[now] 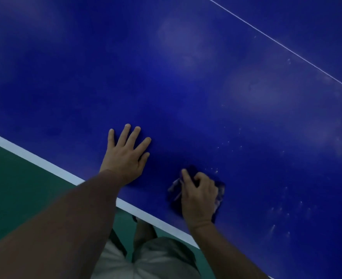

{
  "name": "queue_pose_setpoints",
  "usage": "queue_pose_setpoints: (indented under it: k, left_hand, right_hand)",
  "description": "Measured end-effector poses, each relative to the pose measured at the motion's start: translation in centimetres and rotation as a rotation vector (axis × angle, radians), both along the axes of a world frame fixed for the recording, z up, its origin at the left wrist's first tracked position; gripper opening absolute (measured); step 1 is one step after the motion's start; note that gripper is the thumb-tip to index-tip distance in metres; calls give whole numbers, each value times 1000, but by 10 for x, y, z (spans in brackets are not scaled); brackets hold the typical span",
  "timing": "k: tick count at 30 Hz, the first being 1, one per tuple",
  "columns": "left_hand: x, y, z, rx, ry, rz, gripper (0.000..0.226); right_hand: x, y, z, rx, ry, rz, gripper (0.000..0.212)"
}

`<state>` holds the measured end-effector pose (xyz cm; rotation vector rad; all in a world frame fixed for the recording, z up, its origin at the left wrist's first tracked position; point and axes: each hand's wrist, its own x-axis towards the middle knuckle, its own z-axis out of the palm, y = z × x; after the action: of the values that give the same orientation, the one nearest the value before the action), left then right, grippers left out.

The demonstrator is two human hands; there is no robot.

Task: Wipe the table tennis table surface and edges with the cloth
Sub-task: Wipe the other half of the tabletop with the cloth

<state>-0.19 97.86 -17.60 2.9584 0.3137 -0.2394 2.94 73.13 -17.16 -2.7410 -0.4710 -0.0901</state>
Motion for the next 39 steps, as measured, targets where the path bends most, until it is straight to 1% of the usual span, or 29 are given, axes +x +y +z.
queue_pose_setpoints:
  k: [2, 4, 5, 6, 7, 8, 9, 11, 12, 14, 16, 17, 19, 21, 23, 25, 26, 27, 28, 29, 30, 31, 32, 33, 34, 36, 37, 38, 39]
  left_hand:
    - [5, -7, 1, -25, 1, 48, 48]
    - [19, -22, 1, -58, -44, 168, 42]
    - [27, -30, 1, -77, -68, 246, 39]
    - [35, -38, 1, -95, -90, 309, 38]
    - [43, -45, 0, -104, -104, 335, 39]
    - [50, -52, -2, -100, -109, 309, 40]
    - [56, -58, -4, -86, -108, 231, 43]
    - [70, -69, -4, -62, -88, 37, 51]
    - [79, -71, -3, -61, -81, -11, 54]
    - [98, -74, -2, -83, -67, 9, 57]
    - [112, -73, -5, -102, -59, 85, 56]
    - [118, -72, -7, -104, -55, 110, 56]
    - [121, -71, -13, -97, -48, 104, 60]
    - [120, -69, -17, -82, -60, 79, 61]
    - [118, -68, -17, -78, -63, 69, 60]
    - [119, -67, -15, -61, -48, 60, 59]
    - [121, -66, -15, -58, -36, 54, 59]
    - [122, -66, -15, -57, -25, 52, 59]
    - [122, -66, -15, -58, -21, 53, 59]
    - [122, -67, -15, -59, -21, 57, 59]
    - [122, -67, -15, -58, -18, 60, 59]
    - [122, -67, -14, -60, -13, 59, 59]
    - [123, -67, -13, -65, -9, 56, 59]
    - [123, -67, -13, -66, -8, 54, 59]
    - [122, -68, -13, -67, -11, 55, 59]
    - [122, -68, -14, -67, -28, 75, 59]
    - [123, -68, -14, -59, -32, 91, 60]
    - [123, -68, -14, -46, -31, 106, 61]
    - [122, -68, -15, -31, -27, 116, 62]
  right_hand:
    - [-6, 10, -5, -48, -90, 222, 25]
    - [11, 21, -5, -92, -196, 432, 32]
    - [25, 25, -3, -94, -209, 465, 33]
    - [41, 26, 0, -73, -199, 433, 27]
    - [56, 25, 3, -29, -152, 318, 15]
    - [72, 20, 5, -13, -95, 175, 7]
    - [84, 10, 5, -8, -55, 52, 7]
    - [82, -17, 0, -52, -64, -22, 20]
    - [72, -29, -1, -68, -74, -12, 24]
    - [44, -38, 2, -67, -27, 14, 21]
    - [30, -36, -4, -107, -119, 206, 26]
    - [35, -33, -7, -125, -164, 285, 30]
    - [61, -26, -5, -117, -192, 374, 37]
    - [89, -13, -2, -112, -181, 437, 34]
    - [126, -4, 4, -82, -135, 370, 26]
    - [165, -7, 3, -39, -28, 207, 37]
    - [178, -15, 4, -67, -4, 123, 39]
    - [183, -24, 6, -98, -1, 50, 35]
    - [178, -31, 6, -64, -14, -11, 29]
    - [167, -37, 7, -39, -66, -21, 26]
    - [151, -39, 6, -11, -37, -46, 21]
    - [135, -34, 7, 28, 46, -78, 18]
    - [124, -28, 8, 69, 105, -76, 24]
    - [116, -18, 9, 89, 124, -13, 27]
    - [112, -8, 8, 61, 110, 99, 24]
    - [132, 14, 4, -30, -72, 375, 20]
    - [155, 26, 5, -11, -102, 388, 16]
    - [183, 34, 6, 13, -106, 333, 8]
    - [215, 41, 6, 74, -92, 221, 16]
